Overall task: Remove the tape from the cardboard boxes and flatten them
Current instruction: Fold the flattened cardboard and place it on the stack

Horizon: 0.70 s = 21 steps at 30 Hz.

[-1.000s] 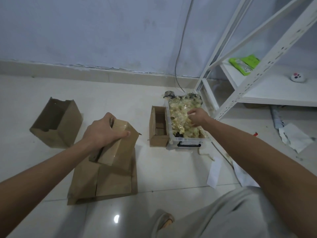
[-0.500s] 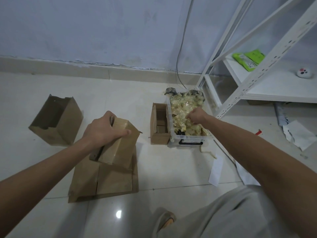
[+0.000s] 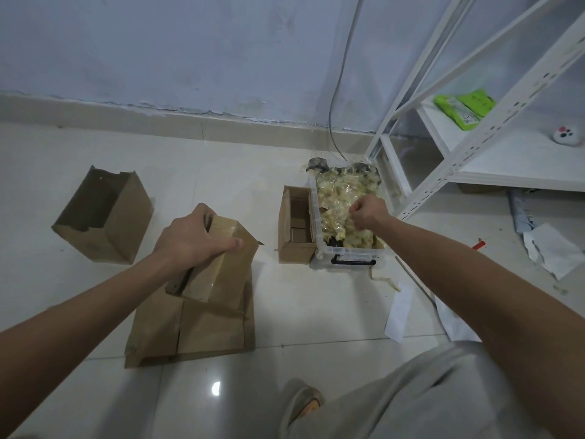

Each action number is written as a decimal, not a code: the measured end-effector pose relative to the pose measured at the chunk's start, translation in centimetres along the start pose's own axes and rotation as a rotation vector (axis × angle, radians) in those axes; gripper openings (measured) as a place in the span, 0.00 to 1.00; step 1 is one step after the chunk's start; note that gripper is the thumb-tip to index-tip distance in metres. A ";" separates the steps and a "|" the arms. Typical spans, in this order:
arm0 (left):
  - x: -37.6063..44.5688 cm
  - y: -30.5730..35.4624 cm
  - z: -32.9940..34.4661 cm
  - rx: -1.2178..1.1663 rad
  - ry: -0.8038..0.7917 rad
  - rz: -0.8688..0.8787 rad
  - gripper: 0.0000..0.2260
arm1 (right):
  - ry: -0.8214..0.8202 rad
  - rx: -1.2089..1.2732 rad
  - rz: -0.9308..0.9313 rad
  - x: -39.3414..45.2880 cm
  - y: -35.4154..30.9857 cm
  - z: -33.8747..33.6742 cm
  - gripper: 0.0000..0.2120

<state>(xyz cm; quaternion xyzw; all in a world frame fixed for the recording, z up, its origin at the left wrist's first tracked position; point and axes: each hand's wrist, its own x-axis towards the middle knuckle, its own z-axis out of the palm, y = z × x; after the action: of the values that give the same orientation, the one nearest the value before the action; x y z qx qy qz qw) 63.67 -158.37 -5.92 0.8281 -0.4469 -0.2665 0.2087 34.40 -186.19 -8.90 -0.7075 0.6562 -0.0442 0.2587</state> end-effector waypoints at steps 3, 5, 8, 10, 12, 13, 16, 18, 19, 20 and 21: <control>0.0 -0.2 0.0 -0.001 0.000 -0.002 0.37 | -0.043 0.001 0.013 -0.3 -0.2 0.1 0.11; 0.0 -0.3 0.0 0.000 0.002 0.004 0.35 | -0.060 -0.008 0.027 -0.4 -0.2 0.2 0.10; 0.0 -0.4 0.1 -0.002 0.005 0.005 0.35 | -0.054 -0.048 0.013 -0.7 -0.4 -0.1 0.10; 0.0 -0.3 0.0 -0.003 0.004 -0.003 0.37 | -0.061 -0.071 -0.018 -1.1 -0.6 -0.3 0.16; 0.0 -0.2 -0.1 0.003 0.005 -0.005 0.38 | -0.087 -0.070 -0.043 -2.0 -1.2 -0.3 0.21; 0.0 -0.2 -0.1 0.008 0.008 -0.007 0.38 | -0.099 -0.049 -0.060 -2.9 -1.7 0.0 0.23; -0.3 -0.4 -0.6 0.010 0.021 -0.033 0.36 | -0.175 0.082 -0.171 -7.1 -3.8 1.9 0.24; -0.8 -0.5 -1.4 -0.008 0.031 -0.056 0.33 | -0.303 0.184 -0.243 -11.0 -5.4 3.9 0.20; -1.3 -0.5 -2.0 -0.012 0.036 -0.063 0.33 | -0.403 0.235 -0.262 -13.1 -6.4 5.0 0.17; -1.9 -0.5 -2.6 -0.015 0.043 -0.073 0.34 | -0.511 0.274 -0.281 -15.3 -7.7 6.1 0.15; -2.5 -0.7 -3.2 -0.029 0.052 -0.087 0.34 | -0.605 0.306 -0.302 -17.3 -9.2 7.0 0.15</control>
<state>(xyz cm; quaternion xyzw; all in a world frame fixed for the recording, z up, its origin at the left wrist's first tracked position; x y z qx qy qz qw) 65.00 -155.58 -3.18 0.8503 -0.4009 -0.2602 0.2203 43.20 -167.50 -6.29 -0.7307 0.4240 0.0315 0.5342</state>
